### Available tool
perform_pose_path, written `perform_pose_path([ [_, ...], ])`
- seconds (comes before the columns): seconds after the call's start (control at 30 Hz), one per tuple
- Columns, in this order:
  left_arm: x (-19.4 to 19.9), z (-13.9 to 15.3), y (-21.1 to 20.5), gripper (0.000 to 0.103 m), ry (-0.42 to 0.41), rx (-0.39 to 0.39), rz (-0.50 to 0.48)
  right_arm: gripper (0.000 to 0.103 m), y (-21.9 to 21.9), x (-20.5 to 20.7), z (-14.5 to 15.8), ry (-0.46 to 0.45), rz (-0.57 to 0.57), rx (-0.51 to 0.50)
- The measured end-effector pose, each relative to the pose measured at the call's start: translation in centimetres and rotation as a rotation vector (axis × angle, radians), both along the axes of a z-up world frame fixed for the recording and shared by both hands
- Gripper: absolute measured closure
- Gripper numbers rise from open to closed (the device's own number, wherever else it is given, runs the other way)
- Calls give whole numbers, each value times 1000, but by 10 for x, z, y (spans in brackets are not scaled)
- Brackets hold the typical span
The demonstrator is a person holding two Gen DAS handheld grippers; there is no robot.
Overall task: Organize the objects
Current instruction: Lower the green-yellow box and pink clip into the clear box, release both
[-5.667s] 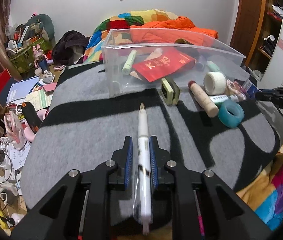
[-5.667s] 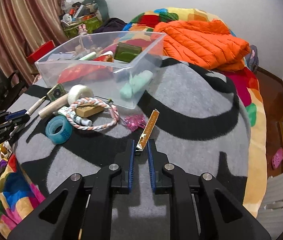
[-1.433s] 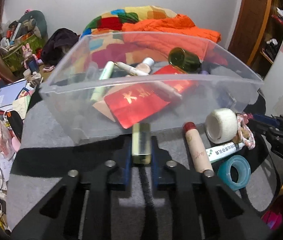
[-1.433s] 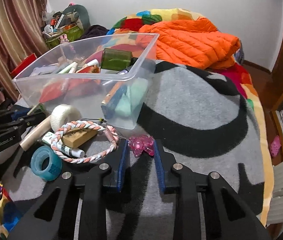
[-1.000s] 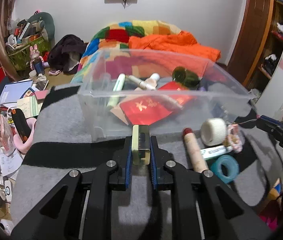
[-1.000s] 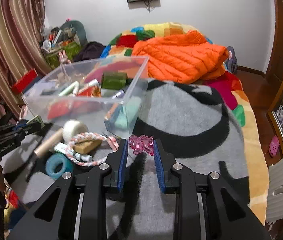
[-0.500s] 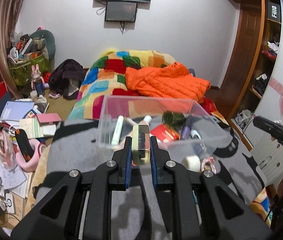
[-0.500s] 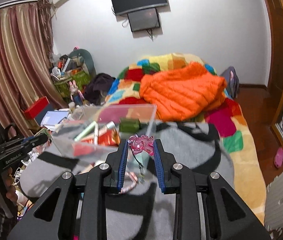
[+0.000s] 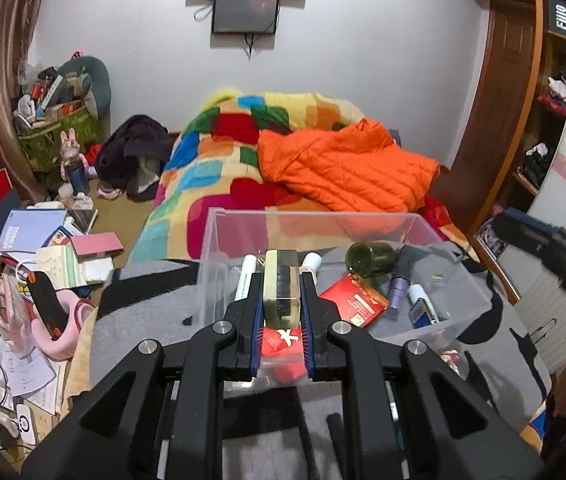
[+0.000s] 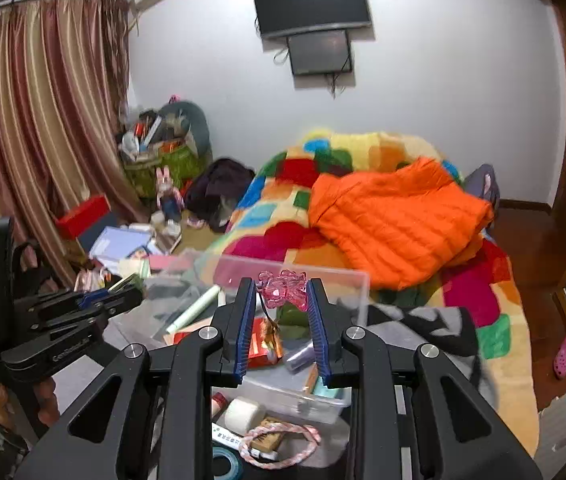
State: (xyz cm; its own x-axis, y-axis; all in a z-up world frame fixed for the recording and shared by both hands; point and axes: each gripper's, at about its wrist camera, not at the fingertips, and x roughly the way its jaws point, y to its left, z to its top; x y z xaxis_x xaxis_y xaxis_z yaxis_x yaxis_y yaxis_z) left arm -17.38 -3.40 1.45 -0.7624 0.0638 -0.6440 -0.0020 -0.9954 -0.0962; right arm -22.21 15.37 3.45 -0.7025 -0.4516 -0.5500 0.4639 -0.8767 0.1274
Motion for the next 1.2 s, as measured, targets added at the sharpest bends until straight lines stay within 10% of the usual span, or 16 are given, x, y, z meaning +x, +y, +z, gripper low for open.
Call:
perform_pose_path([
  [0.63, -28, -27, 14, 85, -98, 2, -58, 79, -13, -50, -73, -248, -27, 85],
  [0.87, -8, -14, 23, 42, -70, -18, -65, 64, -13, -36, -59, -200, -14, 107],
  [1.2, 30, -20, 38, 24, -69, -41, -95, 56, 16, 4, -41, -130, -15, 90],
])
